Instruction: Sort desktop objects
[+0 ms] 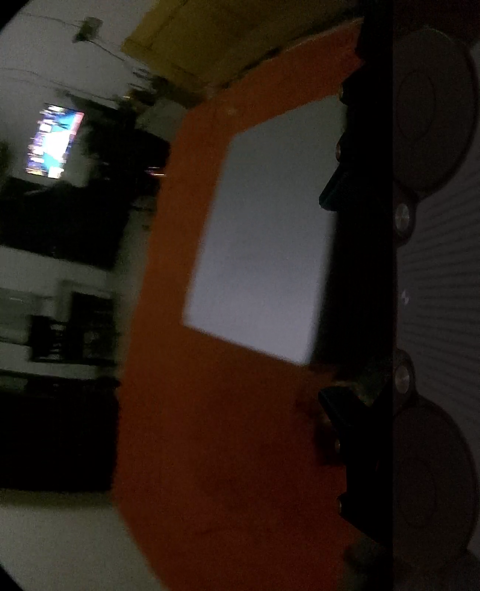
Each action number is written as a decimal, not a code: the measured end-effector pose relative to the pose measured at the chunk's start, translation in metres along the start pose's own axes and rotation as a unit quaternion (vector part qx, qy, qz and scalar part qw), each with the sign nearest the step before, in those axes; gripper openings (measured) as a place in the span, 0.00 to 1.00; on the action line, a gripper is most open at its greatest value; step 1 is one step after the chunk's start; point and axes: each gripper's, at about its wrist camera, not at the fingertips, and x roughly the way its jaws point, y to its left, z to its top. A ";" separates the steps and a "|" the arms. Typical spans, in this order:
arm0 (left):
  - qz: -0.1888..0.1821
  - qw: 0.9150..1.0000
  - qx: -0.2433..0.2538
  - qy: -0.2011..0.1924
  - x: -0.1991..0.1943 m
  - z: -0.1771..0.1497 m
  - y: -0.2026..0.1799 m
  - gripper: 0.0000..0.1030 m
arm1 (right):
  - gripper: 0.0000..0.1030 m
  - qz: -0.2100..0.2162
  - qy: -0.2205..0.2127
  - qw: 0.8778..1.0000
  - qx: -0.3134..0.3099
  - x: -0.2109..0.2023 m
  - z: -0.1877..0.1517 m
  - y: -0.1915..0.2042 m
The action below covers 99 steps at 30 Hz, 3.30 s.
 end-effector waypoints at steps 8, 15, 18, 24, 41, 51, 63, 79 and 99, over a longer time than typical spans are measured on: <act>0.009 0.999 0.048 0.019 0.012 -0.013 -0.020 0.99 | 1.00 -0.023 0.030 0.999 -0.016 0.009 -0.010 -0.001; 0.012 0.999 0.046 0.026 0.011 -0.025 -0.022 0.99 | 1.00 -0.017 0.038 0.999 -0.010 0.007 -0.008 -0.004; 0.017 0.998 0.043 0.030 0.010 -0.028 -0.021 0.99 | 1.00 -0.020 0.039 0.999 -0.016 0.004 -0.008 0.000; 0.032 0.997 0.050 0.041 0.013 -0.028 -0.021 0.99 | 1.00 -0.031 0.040 0.998 -0.025 0.006 -0.010 0.004; 0.037 0.997 0.050 0.035 0.007 -0.025 -0.009 0.99 | 1.00 -0.031 0.028 0.999 -0.021 0.007 -0.011 -0.007; 0.035 0.997 0.047 0.047 0.009 -0.027 -0.013 0.99 | 1.00 -0.028 0.031 0.999 -0.017 0.009 -0.010 -0.011; 0.033 0.997 0.044 0.048 0.009 -0.027 -0.010 0.99 | 1.00 -0.028 0.033 0.999 -0.016 0.010 -0.012 -0.009; 0.037 0.997 0.045 0.052 0.009 -0.028 -0.014 0.99 | 1.00 -0.029 0.035 0.999 -0.009 0.013 -0.012 -0.007; 0.043 0.996 0.046 0.057 0.011 -0.031 -0.019 1.00 | 1.00 -0.035 0.038 0.999 -0.005 0.015 -0.015 -0.008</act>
